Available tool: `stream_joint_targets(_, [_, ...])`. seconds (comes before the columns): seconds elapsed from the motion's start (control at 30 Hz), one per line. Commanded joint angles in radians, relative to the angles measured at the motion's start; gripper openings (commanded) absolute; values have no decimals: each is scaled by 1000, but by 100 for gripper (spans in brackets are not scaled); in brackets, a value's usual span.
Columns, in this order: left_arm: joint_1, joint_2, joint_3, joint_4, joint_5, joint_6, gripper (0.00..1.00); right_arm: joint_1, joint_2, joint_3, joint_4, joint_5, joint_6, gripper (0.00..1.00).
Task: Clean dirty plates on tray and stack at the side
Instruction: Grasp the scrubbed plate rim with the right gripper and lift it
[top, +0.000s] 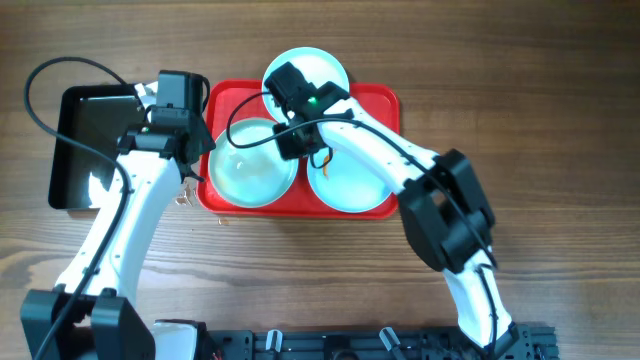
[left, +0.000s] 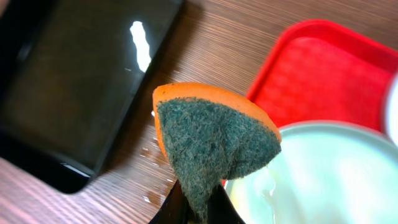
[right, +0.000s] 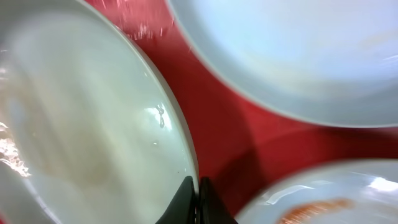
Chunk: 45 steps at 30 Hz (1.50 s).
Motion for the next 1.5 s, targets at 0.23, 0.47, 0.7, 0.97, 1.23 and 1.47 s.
stream_joint_targets(0.23, [4,40,-5,63,352,37,4,3,-245,29,10,417,-175,4])
stream_joint_targets(0.47, [9,45,-5,66,352,40,4,4,-259,29,11,624,-270,4])
stream_joint_targets(0.7, [15,45,-5,68,352,40,4,52,-259,29,39,732,-324,4])
stream_joint_targets(0.97, [15,45,-5,69,352,40,4,160,-259,29,66,927,-402,4])
stream_joint_targets(1.23, [15,45,-5,69,352,40,4,213,-259,28,89,1040,-450,4])
stream_joint_targets(1.47, [15,45,-5,69,352,40,4,213,-259,28,89,1041,-446,4])
